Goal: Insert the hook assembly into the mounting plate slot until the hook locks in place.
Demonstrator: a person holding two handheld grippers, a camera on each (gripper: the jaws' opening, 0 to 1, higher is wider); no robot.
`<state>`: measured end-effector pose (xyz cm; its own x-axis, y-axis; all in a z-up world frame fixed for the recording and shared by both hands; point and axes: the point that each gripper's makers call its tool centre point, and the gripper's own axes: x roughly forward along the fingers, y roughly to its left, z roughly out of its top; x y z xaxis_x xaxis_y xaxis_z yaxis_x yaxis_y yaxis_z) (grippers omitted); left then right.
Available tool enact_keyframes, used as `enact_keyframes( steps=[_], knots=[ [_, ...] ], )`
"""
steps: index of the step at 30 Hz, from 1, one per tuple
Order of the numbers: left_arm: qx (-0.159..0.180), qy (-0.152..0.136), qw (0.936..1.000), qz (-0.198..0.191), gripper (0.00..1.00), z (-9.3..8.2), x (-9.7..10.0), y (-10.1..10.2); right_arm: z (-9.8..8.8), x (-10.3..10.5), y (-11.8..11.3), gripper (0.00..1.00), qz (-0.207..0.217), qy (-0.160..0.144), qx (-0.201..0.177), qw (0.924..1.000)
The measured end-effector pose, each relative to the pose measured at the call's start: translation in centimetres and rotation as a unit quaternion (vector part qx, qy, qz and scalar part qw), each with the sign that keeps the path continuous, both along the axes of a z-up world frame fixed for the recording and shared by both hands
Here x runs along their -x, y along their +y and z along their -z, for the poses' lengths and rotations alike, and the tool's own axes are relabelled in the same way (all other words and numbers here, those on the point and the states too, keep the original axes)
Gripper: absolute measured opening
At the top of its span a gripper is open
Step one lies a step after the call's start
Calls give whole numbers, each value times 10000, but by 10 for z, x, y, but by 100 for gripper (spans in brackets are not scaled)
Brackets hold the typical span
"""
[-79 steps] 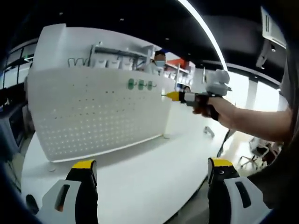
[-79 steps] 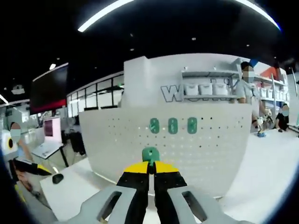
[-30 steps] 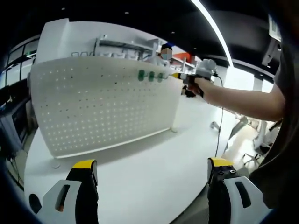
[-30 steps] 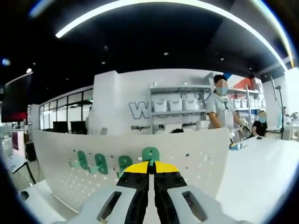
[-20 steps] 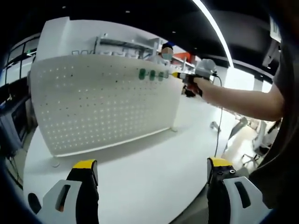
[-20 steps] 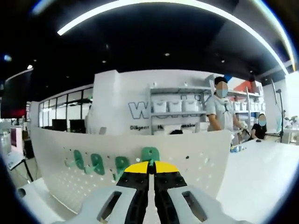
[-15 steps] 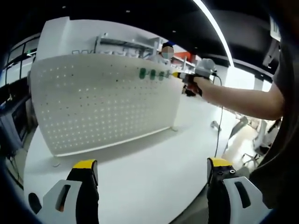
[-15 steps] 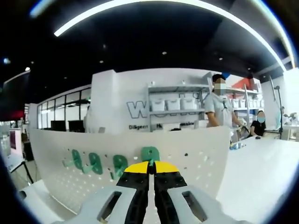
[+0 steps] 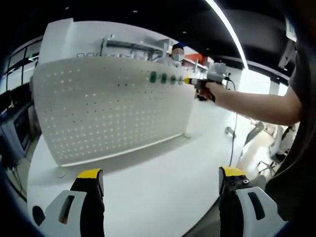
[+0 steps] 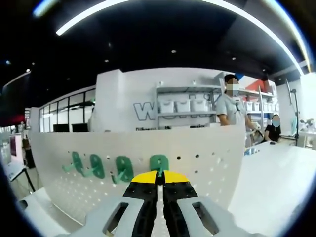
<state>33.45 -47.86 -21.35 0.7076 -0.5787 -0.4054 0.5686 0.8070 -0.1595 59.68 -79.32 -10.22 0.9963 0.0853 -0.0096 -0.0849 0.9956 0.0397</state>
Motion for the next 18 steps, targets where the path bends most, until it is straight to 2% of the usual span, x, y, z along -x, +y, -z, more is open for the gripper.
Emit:
enact_keyframes(
  steps=[5, 9, 11, 18],
  knots=[
    [15, 1, 10000, -15, 99, 0, 0, 0, -2, 1, -2, 0, -27, -15, 34, 10000],
    [29, -7, 10000, -20, 99, 0, 1, 0, 0, -8, -7, 1, -73, 70, 81, 9999],
    [24, -23, 10000, -24, 99, -1, 2, 0, 1, -7, -7, 1, -81, 110, -38, 9999],
    [29, -88, 9999, -101, 99, -6, 4, 7, -1, -3, -6, 3, -32, 122, 193, 9997]
  ],
)
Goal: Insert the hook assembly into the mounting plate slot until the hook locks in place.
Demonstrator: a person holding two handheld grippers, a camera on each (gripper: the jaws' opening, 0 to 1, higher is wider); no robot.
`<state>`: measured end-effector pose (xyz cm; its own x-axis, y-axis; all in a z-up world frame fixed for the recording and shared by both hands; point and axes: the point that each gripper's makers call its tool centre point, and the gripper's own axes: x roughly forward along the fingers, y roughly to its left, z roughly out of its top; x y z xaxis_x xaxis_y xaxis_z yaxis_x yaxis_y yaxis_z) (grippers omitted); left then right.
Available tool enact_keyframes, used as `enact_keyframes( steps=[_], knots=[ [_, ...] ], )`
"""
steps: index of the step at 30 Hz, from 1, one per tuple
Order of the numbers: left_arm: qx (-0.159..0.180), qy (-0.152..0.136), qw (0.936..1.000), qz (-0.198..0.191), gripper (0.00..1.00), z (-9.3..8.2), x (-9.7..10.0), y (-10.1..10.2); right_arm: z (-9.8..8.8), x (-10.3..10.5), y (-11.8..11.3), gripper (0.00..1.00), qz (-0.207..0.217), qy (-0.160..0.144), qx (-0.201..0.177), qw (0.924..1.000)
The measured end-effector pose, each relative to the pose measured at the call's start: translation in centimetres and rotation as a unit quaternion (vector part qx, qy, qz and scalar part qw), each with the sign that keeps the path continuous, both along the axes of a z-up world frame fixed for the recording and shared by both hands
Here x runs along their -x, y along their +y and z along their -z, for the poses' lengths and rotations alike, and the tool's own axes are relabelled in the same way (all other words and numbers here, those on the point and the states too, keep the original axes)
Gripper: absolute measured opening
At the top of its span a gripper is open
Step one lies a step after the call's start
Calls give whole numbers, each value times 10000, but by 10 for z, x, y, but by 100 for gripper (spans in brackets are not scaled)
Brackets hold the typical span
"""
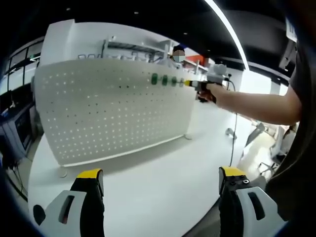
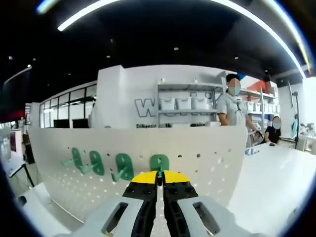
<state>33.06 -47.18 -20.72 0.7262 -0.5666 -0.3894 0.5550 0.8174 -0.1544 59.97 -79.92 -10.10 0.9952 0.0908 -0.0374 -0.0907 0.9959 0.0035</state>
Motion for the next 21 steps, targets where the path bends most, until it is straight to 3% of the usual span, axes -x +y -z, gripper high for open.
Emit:
enact_keyframes(
  steps=[7, 12, 16, 21],
  knots=[
    [31, -38, 10000, -27, 100, -2, 3, 1, -9, 12, -4, 10, 12, -116, -53, 9999],
    [34, -39, 10000, -27, 100, -3, 7, -1, 10, 26, -10, 13, -36, 100, 64, 9999],
    [10, -57, 10000, 0, 100, -3, 9, -2, 22, 51, -12, 24, -34, 254, -75, 9996],
    [-20, -84, 10000, 36, 100, -4, 10, -3, 43, 86, -5, 31, -167, 470, -54, 9987]
  ],
)
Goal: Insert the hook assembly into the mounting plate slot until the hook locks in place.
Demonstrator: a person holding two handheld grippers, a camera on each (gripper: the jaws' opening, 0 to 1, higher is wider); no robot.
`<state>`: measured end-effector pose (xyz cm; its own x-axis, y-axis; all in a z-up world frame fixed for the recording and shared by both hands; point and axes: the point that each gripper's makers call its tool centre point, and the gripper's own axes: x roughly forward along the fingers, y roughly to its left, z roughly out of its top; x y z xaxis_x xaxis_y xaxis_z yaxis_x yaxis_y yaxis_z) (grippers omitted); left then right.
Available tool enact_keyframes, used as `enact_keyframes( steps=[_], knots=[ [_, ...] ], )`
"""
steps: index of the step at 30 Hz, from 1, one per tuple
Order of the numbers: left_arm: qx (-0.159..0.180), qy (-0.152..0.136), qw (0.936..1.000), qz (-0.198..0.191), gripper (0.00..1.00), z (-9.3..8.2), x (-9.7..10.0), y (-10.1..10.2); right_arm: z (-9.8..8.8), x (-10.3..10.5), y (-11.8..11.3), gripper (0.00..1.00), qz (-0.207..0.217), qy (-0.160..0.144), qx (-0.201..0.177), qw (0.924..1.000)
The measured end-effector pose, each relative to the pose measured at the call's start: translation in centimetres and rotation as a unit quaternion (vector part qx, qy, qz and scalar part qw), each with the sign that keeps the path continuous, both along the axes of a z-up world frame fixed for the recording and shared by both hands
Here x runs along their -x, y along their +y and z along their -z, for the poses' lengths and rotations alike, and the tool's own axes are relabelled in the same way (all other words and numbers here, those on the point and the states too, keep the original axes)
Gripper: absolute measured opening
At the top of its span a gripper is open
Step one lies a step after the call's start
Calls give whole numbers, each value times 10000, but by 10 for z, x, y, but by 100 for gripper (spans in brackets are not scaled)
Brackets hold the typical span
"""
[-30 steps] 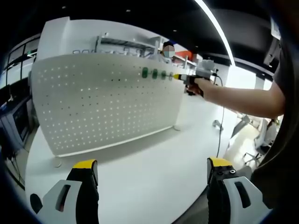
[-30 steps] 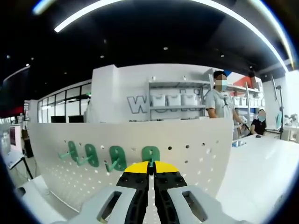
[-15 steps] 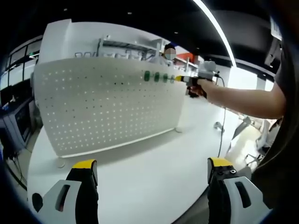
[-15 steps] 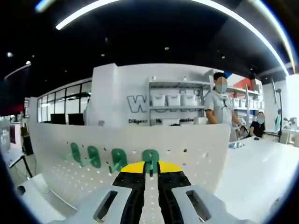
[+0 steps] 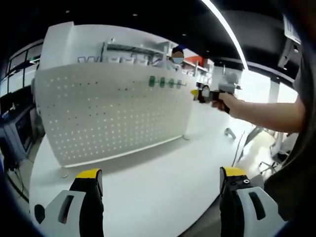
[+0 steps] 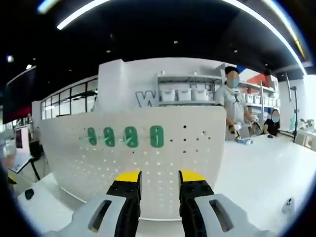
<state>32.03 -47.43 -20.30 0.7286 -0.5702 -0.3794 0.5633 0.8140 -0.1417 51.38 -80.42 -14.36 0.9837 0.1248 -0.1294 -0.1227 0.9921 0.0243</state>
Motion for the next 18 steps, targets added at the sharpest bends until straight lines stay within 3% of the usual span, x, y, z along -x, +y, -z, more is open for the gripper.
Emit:
enact_keyframes(
  steps=[5, 6, 10, 18],
  knots=[
    [-15, -27, 10000, 8, 100, -2, 2, 0, 27, 40, 13, 53, -191, 281, -94, 9994],
    [-20, -31, 10000, 9, 100, -2, 3, 0, 40, 57, 19, 53, -286, 474, -42, 9985],
    [-18, -13, 10000, -2, 100, 1, 6, 1, 56, 88, 31, 59, -356, 652, -88, 9972],
    [-12, 17, 10000, 16, 100, 4, 12, 0, 80, 130, 58, 74, -495, 994, -387, 9931]
  ],
)
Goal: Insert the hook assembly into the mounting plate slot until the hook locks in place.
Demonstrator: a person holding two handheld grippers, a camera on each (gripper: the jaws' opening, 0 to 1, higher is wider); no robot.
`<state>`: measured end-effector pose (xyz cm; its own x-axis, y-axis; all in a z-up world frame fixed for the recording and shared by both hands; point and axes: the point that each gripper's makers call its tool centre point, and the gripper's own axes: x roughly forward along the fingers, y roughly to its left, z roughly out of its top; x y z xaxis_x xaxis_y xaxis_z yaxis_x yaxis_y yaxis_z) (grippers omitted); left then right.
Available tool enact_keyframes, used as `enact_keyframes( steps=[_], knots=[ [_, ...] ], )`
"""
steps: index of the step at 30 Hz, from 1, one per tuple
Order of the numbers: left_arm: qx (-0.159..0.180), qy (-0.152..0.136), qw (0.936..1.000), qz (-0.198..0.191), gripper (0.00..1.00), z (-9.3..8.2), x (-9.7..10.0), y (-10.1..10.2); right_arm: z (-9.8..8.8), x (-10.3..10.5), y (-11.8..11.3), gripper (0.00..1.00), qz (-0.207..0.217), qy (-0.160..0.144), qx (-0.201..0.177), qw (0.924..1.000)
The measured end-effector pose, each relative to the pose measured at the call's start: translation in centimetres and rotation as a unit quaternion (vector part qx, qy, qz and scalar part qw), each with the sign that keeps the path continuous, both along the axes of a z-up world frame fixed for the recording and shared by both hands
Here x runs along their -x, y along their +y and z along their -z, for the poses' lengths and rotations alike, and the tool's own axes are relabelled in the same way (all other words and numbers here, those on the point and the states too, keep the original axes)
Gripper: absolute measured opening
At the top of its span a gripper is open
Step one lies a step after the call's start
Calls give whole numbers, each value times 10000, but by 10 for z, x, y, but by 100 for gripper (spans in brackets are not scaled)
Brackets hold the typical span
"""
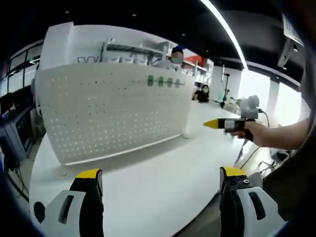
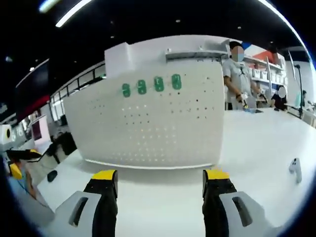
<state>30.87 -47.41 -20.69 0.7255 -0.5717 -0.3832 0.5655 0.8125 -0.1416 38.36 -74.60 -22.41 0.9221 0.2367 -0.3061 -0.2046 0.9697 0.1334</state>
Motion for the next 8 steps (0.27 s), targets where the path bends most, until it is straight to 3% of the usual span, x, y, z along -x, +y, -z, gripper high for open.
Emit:
enact_keyframes(
  steps=[3, 8],
  knots=[
    [22, 4, 10000, -34, 100, 0, 1, 1, 4, 13, 19, 78, -192, 21, -398, 9990],
    [31, 17, 10000, -26, 100, 2, 3, 0, 15, 31, 31, 84, -243, 146, -498, 9984]
  ],
)
